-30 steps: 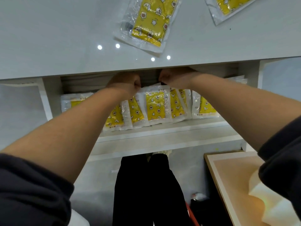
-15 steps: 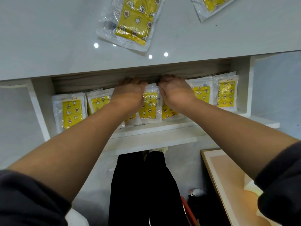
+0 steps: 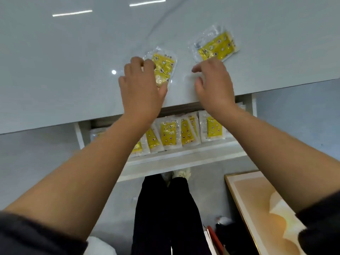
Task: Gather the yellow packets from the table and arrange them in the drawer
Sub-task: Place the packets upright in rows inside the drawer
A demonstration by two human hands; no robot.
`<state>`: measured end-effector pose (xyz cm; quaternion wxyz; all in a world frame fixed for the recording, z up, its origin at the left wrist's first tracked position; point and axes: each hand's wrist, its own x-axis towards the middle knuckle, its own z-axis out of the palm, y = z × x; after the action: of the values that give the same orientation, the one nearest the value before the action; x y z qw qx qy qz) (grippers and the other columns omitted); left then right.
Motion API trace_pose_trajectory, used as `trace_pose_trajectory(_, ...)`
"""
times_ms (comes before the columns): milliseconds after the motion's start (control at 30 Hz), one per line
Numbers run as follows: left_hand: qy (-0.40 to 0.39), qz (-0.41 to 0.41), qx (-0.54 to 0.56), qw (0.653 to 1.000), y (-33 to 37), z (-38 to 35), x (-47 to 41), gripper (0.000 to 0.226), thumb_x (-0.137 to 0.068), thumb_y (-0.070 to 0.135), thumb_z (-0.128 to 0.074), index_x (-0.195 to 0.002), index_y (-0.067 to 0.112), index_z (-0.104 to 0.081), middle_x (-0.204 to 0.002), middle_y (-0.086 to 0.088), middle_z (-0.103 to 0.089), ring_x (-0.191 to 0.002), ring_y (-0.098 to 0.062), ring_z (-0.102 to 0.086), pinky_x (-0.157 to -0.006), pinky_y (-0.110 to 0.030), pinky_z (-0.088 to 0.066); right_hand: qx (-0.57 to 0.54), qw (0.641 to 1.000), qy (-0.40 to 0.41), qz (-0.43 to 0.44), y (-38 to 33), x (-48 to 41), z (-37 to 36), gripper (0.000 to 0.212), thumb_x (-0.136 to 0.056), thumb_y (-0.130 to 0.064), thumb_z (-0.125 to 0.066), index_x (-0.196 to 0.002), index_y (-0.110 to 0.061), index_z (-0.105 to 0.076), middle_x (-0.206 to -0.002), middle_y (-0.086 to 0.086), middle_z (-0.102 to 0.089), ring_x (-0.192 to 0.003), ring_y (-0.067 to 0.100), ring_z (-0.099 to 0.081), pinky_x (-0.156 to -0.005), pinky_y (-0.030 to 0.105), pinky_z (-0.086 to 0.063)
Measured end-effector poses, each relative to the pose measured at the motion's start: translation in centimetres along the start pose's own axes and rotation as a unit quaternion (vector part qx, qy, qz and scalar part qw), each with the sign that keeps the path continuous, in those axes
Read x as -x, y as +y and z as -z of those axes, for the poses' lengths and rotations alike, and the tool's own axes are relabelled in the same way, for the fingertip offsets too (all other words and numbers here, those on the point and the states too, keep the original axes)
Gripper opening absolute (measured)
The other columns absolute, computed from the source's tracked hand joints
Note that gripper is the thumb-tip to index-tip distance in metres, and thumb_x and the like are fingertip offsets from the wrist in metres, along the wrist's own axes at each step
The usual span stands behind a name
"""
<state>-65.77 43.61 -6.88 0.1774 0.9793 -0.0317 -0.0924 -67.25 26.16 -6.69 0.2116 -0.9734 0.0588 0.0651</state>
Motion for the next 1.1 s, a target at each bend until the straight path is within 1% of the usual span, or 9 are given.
trace_pose_trajectory(133, -0.058, 0.142, 0.042, 0.987, 0.5, -0.2, -3.1, 0.074, -0.076, 0.044, -0.073, -0.133, 0.014, -0.038, -0.132, -0.009, -0.042, -0.122, -0.029, -0.042, -0.094, -0.041, -0.038, 0.107, 0.99, -0.087, 0.01, 1.7, -5.3, 1.5, 0.055, -0.083, -0.004, -0.056, -0.134, -0.022, -0.046, -0.149, 0.005, -0.033, -0.138, 0.026, -0.031, -0.102, 0.043, -0.031)
trace_pose_trajectory(267, -0.094, 0.212, 0.163, 0.959, 1.0, -0.2, -4.1, 0.075, -0.072, 0.036, -0.08, -0.13, 0.013, -0.037, -0.125, -0.007, -0.052, -0.115, -0.027, -0.053, -0.095, -0.043, -0.046, 0.185, 0.96, -0.204, 0.042, 2.8, -8.2, 3.0, 0.061, -0.088, -0.015, -0.054, -0.143, -0.029, -0.031, -0.154, 0.004, -0.021, -0.13, 0.036, -0.033, -0.096, 0.048, -0.038)
trace_pose_trajectory(367, -0.142, 0.237, 0.195, 0.941, 1.5, -0.3, -4.0, 0.063, -0.074, 0.032, -0.08, -0.121, 0.012, -0.044, -0.109, -0.002, -0.055, -0.103, -0.024, -0.058, -0.084, -0.038, -0.05, 0.192, 0.96, -0.204, 0.016, 2.8, -8.8, 3.6, 0.06, -0.089, -0.019, -0.055, -0.143, -0.027, -0.029, -0.141, 0.013, -0.033, -0.116, 0.038, -0.045, -0.087, 0.045, -0.041)
trace_pose_trajectory(500, -0.169, 0.237, 0.138, 0.947, 3.5, -0.8, -3.5, 0.064, -0.069, 0.032, -0.083, -0.119, 0.012, -0.049, -0.119, -0.006, -0.052, -0.109, -0.026, -0.056, -0.092, -0.044, -0.048, 0.303, 0.934, -0.19, 0.012, 4.2, -8.7, 4.1, 0.051, -0.09, -0.036, -0.057, -0.133, -0.014, -0.041, -0.126, 0.015, -0.05, -0.118, 0.035, -0.045, -0.099, 0.047, -0.031)
trace_pose_trajectory(567, -0.159, 0.214, 0.148, 0.952, 4.8, -1.2, -2.8, 0.049, -0.074, 0.023, -0.078, -0.111, 0.012, -0.047, -0.109, -0.004, -0.053, -0.104, -0.026, -0.057, -0.089, -0.043, -0.048, 0.311, 0.929, -0.2, 0.008, 5.2, -8.3, 4.7, 0.048, -0.088, -0.046, -0.058, -0.124, -0.014, -0.052, -0.125, 0.014, -0.05, -0.12, 0.034, -0.042, -0.102, 0.047, -0.028)
trace_pose_trajectory(700, -0.151, 0.178, 0.262, 0.936, 7.9, -2.1, 0.1, 0.033, -0.087, 0.015, -0.066, -0.11, 0.016, -0.043, -0.087, 0.007, -0.048, -0.074, -0.009, -0.051, -0.057, -0.02, -0.038, 0.136, 0.97, -0.202, -0.025, 7.4, -5.7, 5.2, 0.026, -0.087, -0.041, -0.063, -0.086, -0.018, -0.051, -0.089, 0.001, -0.053, -0.095, 0.026, -0.051, -0.081, 0.036, -0.036)
trace_pose_trajectory(867, -0.201, 0.156, 0.288, 0.923, 12.0, -6.9, 5.6, 0.025, -0.092, 0.024, -0.059, -0.114, 0.013, -0.057, -0.101, 0.004, -0.057, -0.088, -0.011, -0.051, -0.073, -0.024, -0.036, -0.132, 0.972, -0.152, -0.125, 13.0, 1.3, 5.3, 0.043, -0.084, -0.027, -0.07, -0.064, -0.025, -0.032, -0.062, -0.008, -0.038, -0.055, 0.005, -0.033, -0.05, 0.016, -0.028)
trace_pose_trajectory(1000, -0.23, 0.264, 0.302, 0.886, 12.9, -12.3, 7.6, 0.048, -0.09, 0.017, -0.062, -0.135, 0.011, -0.046, -0.127, -0.005, -0.056, -0.117, -0.023, -0.053, -0.085, -0.026, -0.038, -0.211, 0.944, -0.146, -0.208, 18.8, 6.0, 3.6, 0.031, -0.086, -0.015, -0.068, -0.074, -0.024, -0.041, -0.069, -0.004, -0.049, -0.061, 0.006, -0.044, -0.052, 0.009, -0.031)
trace_pose_trajectory(1100, -0.225, 0.325, 0.298, 0.869, 12.3, -15.7, 7.2, 0.059, -0.088, 0.014, -0.065, -0.141, 0.013, -0.039, -0.133, -0.007, -0.053, -0.121, -0.027, -0.052, -0.085, -0.029, -0.04, -0.23, 0.917, -0.175, -0.273, 21.3, 7.1, 0.9, 0.023, -0.091, -0.014, -0.062, -0.111, -0.02, -0.052, -0.103, -0.002, -0.062, -0.089, 0.012, -0.059, -0.064, 0.017, -0.046)
